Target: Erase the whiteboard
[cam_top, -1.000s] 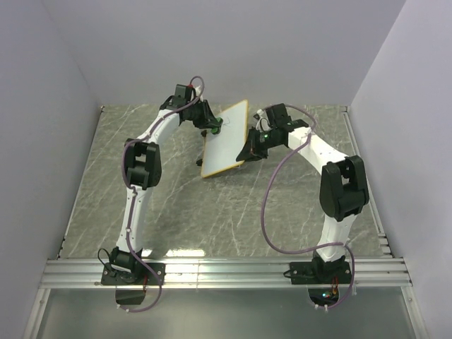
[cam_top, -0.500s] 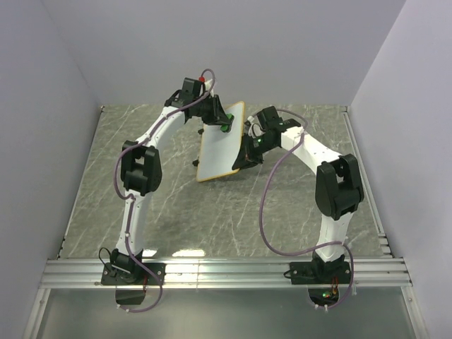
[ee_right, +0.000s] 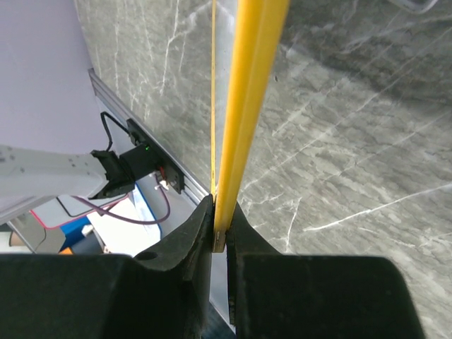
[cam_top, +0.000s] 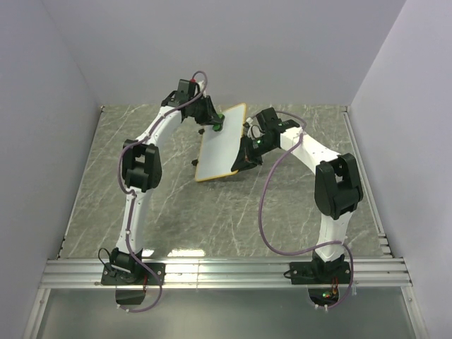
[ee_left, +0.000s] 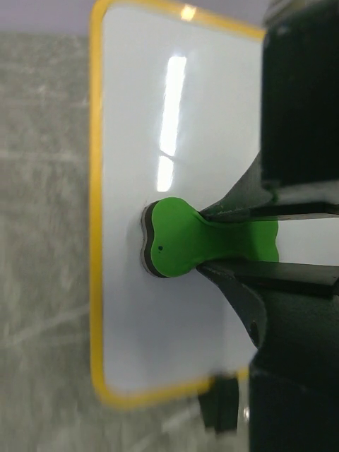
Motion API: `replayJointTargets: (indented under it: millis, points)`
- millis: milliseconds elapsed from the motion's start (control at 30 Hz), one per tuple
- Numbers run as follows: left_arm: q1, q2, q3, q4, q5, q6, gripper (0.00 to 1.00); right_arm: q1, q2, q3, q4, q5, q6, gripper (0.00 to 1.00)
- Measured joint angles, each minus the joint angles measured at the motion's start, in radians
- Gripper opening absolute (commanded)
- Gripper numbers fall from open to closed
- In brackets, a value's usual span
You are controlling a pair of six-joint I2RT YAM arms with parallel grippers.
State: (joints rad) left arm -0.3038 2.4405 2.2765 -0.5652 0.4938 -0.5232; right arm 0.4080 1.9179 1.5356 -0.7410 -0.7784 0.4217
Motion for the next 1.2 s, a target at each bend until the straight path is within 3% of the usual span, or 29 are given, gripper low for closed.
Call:
replayJointTargets:
  millis: [267, 700, 1200]
  points:
    - [0.084, 0.091, 0.013, -0.01, -0.04, 0.009, 0.0, 0.0, -0.006, -0.009, 0.007, -0.018, 0.004, 0.0]
    - [0.08, 0.042, -0.037, 0.008, -0.032, 0.001, 0.0, 0.011, 0.011, 0.033, -0.047, -0.012, -0.008, 0.0]
    - [-0.125, -0.161, -0.133, 0.046, -0.009, -0.05, 0.0, 0.013, 0.069, 0.091, -0.114, -0.028, -0.009, 0.0]
